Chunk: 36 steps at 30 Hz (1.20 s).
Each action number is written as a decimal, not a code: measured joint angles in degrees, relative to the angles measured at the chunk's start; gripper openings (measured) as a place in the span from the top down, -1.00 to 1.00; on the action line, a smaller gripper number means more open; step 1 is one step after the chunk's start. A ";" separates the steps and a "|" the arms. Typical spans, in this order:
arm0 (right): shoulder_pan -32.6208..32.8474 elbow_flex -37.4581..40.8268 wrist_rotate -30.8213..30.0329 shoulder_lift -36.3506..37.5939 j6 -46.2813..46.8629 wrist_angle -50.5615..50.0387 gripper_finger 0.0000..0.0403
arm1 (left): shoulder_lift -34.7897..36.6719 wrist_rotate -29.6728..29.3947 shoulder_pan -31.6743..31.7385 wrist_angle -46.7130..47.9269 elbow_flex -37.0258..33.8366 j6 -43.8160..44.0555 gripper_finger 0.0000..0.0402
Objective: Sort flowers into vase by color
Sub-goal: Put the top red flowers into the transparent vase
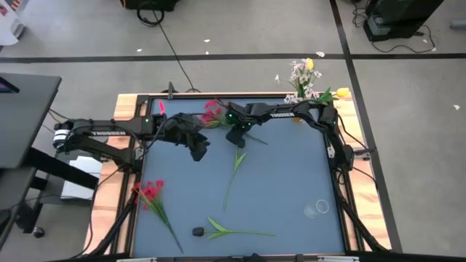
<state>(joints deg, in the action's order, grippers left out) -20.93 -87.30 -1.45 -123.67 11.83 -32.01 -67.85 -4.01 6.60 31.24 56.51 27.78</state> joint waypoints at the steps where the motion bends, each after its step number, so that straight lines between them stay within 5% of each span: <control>1: -0.05 0.06 0.06 0.22 0.28 -0.12 0.65 | 0.00 -0.04 0.12 0.00 0.00 0.12 0.32; 4: -0.47 0.21 1.68 0.98 2.43 -0.69 0.92 | 0.00 -0.40 0.38 0.10 0.00 0.16 0.32; 15: 2.62 0.22 -4.93 14.47 16.34 -0.68 0.96 | 0.00 1.54 -0.31 0.31 0.00 -1.04 0.32; 26: 18.55 2.96 -34.91 31.46 28.99 5.27 0.97 | -0.02 5.85 -2.11 -7.86 -0.02 -8.86 0.32; 32: 30.98 9.80 -52.47 35.68 29.07 18.34 0.97 | -0.49 13.46 -2.37 -22.21 -0.05 -11.04 0.32; 36: 37.49 15.05 -59.02 36.26 23.14 33.52 0.97 | -1.92 17.04 -3.05 -34.12 0.13 -11.00 0.32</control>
<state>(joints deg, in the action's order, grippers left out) 16.56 -72.25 -60.47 -87.42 34.97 1.51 -69.77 13.03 3.55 -2.87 56.64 16.78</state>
